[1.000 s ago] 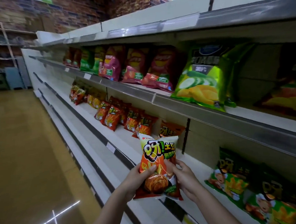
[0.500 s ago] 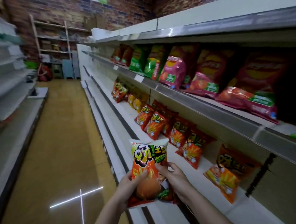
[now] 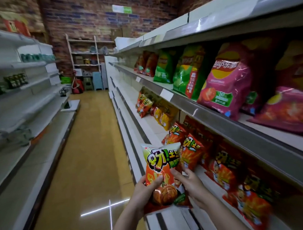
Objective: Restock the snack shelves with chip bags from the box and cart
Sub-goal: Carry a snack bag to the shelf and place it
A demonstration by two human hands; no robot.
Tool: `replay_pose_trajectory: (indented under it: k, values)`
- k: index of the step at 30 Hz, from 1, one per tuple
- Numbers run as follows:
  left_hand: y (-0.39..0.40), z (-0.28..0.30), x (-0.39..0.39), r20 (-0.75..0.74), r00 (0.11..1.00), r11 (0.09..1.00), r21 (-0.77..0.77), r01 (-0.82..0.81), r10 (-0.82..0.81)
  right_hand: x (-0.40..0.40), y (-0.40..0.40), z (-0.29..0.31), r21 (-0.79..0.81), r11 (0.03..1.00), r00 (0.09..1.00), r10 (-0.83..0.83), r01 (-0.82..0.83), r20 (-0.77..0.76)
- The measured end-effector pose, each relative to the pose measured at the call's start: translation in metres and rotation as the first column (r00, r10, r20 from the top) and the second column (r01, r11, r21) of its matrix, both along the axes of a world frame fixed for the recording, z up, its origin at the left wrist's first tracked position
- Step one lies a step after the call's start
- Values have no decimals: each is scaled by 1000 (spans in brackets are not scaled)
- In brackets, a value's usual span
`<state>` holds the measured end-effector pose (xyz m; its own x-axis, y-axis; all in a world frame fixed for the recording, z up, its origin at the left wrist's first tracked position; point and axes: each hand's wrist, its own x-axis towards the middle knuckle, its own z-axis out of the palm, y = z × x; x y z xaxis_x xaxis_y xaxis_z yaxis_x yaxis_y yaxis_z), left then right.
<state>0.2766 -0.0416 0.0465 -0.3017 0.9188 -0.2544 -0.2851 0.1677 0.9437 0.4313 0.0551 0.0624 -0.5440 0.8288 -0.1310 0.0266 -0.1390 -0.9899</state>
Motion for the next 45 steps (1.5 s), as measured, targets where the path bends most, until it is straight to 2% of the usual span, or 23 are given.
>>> replay_pose_trajectory:
  k: [9, 15, 22, 30, 34, 39, 45]
  values:
    - [88, -13, -38, -26, 994, 993, -62, 104, -105, -27, 82, -22, -86, 996, 1000, -24, 23, -18]
    - [152, -21, -93, -38, 990, 990, -39, 136, -138, -81, 141, -33, -101, 993, 997, -68, 66, -19]
    - [213, -23, -237, 4, 998, 996, -58, 69, -68, -233, 199, -30, -137, 988, 996, -76, 69, -49]
    - [276, 23, -428, -92, 994, 998, 12, 56, -55, -421, 279, -7, -51, 998, 998, 36, -39, -59]
    - [315, 11, -479, -4, 1000, 999, -22, 28, -28, -478, 320, -13, -62, 997, 998, 56, -56, -5]
    - [402, -17, -557, 82, 996, 999, -29, 32, -29, -558, 407, -32, -67, 997, 999, 42, -39, 31]
    - [529, -24, -646, 59, 998, 997, -73, 33, -28, -642, 526, -37, -94, 995, 1000, 16, -14, 18]
